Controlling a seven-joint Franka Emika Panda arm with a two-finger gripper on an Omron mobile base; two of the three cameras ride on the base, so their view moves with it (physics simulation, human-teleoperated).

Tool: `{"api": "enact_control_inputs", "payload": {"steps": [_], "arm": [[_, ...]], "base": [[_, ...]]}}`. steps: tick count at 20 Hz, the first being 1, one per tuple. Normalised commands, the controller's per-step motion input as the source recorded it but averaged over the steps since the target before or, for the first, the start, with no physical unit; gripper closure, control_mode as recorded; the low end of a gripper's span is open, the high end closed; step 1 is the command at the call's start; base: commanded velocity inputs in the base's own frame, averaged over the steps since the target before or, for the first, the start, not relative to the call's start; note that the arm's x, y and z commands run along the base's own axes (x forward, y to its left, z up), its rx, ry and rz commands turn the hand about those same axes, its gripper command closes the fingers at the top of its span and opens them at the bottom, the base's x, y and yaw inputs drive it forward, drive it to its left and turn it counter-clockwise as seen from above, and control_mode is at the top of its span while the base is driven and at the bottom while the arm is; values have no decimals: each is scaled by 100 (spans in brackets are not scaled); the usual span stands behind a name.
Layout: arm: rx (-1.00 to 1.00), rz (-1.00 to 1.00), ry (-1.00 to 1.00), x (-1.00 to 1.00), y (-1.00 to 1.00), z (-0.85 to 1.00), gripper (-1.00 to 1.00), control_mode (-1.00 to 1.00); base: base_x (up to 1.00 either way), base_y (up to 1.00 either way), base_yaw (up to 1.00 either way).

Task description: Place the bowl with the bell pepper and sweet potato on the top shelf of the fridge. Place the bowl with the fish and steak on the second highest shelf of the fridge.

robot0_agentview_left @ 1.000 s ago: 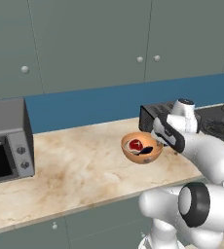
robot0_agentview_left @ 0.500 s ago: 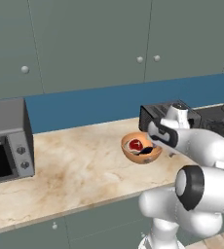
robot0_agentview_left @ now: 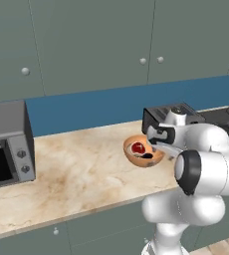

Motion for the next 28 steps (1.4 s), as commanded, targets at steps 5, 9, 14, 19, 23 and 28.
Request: {"api": "enact_control_inputs", "payload": {"steps": [5,9,14,19,23,28], "arm": [[0,0,0,0,3,-13,100,-100],[0,0,0,0,0,0,100,-100],[0,0,-3,-15,0,0,100,-100],[0,0,-11,-75,18,30,100,-100],[1,-2,-13,-89,38,77,100,-100],[7,-7,-8,-90,36,99,100,-100]], "base": [[0,0,0],[0,0,0],[0,0,0],[0,0,0],[0,0,0],[0,0,0]]}}
